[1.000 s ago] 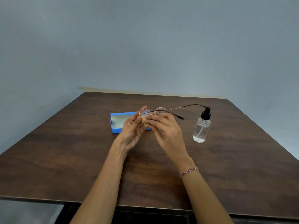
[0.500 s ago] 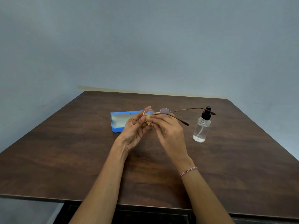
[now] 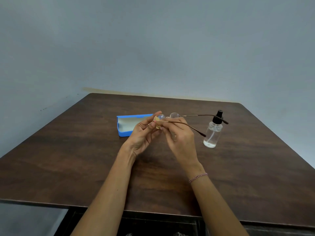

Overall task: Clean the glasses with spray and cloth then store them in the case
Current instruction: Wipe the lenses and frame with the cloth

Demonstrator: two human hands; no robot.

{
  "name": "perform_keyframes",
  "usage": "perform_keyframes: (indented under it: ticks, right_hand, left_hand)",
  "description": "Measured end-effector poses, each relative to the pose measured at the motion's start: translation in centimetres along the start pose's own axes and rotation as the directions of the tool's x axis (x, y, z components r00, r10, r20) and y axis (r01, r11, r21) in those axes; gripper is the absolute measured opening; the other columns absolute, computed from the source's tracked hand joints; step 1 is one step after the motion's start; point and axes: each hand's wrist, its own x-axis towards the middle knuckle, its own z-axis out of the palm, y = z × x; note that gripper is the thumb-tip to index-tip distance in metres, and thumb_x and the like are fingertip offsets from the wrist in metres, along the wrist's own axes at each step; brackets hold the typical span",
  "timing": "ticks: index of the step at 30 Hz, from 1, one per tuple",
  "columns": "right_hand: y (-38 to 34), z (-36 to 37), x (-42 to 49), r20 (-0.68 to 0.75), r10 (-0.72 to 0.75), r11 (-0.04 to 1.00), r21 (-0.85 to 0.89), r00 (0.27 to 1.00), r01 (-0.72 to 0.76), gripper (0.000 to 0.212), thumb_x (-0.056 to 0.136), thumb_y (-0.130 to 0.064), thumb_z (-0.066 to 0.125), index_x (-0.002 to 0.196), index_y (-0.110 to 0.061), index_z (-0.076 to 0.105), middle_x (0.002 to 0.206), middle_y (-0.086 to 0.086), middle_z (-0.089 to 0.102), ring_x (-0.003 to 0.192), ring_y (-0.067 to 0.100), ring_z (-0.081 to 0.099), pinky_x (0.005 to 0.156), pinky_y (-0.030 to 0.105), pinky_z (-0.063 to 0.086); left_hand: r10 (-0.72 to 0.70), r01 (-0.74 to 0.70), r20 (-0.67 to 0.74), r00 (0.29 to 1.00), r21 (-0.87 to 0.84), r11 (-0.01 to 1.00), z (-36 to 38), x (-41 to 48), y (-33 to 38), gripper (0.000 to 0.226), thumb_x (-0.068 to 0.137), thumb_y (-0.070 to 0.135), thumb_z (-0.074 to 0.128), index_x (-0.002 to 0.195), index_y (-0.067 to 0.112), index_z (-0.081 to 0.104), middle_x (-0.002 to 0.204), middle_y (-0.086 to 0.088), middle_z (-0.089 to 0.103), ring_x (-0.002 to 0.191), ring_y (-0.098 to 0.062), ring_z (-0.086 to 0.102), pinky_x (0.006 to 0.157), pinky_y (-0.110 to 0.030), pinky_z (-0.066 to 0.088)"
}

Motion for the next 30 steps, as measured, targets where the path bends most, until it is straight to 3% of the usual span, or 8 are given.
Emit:
perform_keyframes:
  ticks: [7, 13, 19, 25, 30]
  right_hand:
    - [0.27, 0.07, -0.09, 0.029, -0.041, 0.999, -0.015, 0.999, 0.041, 0.022, 0.08, 0.002, 0.07, 0.102, -0.005, 0.072, 0.102, 0.005, 0.07, 0.1, 0.015, 0.059, 0.091, 0.031, 0.05]
    - [0.37, -0.29, 0.14, -0.015, 0.035, 0.999, -0.007, 0.999, -0.035, 0.021, 0.085, 0.0, 0.063, 0.105, -0.004, 0.07, 0.106, 0.005, 0.067, 0.099, 0.014, 0.054, 0.091, 0.017, 0.044]
    - [0.22, -0.04, 0.11, -0.03, 0.048, 0.999, -0.006, 0.998, -0.048, 0.021, 0.083, 0.002, 0.067, 0.102, -0.006, 0.071, 0.104, 0.006, 0.067, 0.099, 0.017, 0.058, 0.093, 0.024, 0.046]
    - [0.13, -0.03, 0.03, 0.058, -0.014, 0.999, -0.037, 0.998, 0.016, 0.023, 0.081, -0.002, 0.07, 0.103, -0.009, 0.072, 0.104, 0.0, 0.07, 0.103, 0.011, 0.057, 0.095, 0.018, 0.044]
    - [0.36, -0.1, -0.09, 0.028, 0.026, 0.997, -0.067, 0.999, -0.024, 0.021, 0.083, -0.002, 0.069, 0.103, -0.006, 0.072, 0.104, 0.002, 0.07, 0.1, 0.017, 0.06, 0.091, 0.027, 0.049]
  left_hand:
    - [0.009, -0.01, -0.011, 1.0, -0.009, 1.0, -0.13, 0.06, 0.13, 0.062, 0.044, 0.033, 0.093, 0.101, 0.02, 0.074, 0.103, -0.005, 0.072, 0.09, -0.013, 0.069, 0.069, -0.02, 0.056]
    - [-0.047, 0.046, 0.018, 0.999, 0.015, 0.999, 0.29, 0.04, -0.2, 0.064, 0.045, 0.027, 0.093, 0.104, 0.011, 0.072, 0.101, -0.003, 0.072, 0.087, -0.013, 0.07, 0.07, -0.023, 0.057]
    - [-0.011, 0.011, -0.001, 1.0, 0.035, 0.999, 0.1, 0.18, -0.27, 0.063, 0.044, 0.033, 0.093, 0.101, 0.018, 0.074, 0.105, 0.001, 0.072, 0.089, -0.01, 0.069, 0.074, -0.023, 0.057]
    - [0.038, -0.04, -0.039, 0.998, -0.036, 0.999, -0.08, 0.12, 0.39, 0.062, 0.042, 0.035, 0.093, 0.099, 0.021, 0.075, 0.091, -0.004, 0.073, 0.077, -0.008, 0.07, 0.063, -0.017, 0.055]
    - [-0.004, 0.004, -0.021, 1.0, 0.008, 1.0, 0.2, 0.13, 0.05, 0.062, 0.042, 0.033, 0.094, 0.1, 0.019, 0.075, 0.099, -0.003, 0.073, 0.085, -0.011, 0.07, 0.07, -0.02, 0.056]
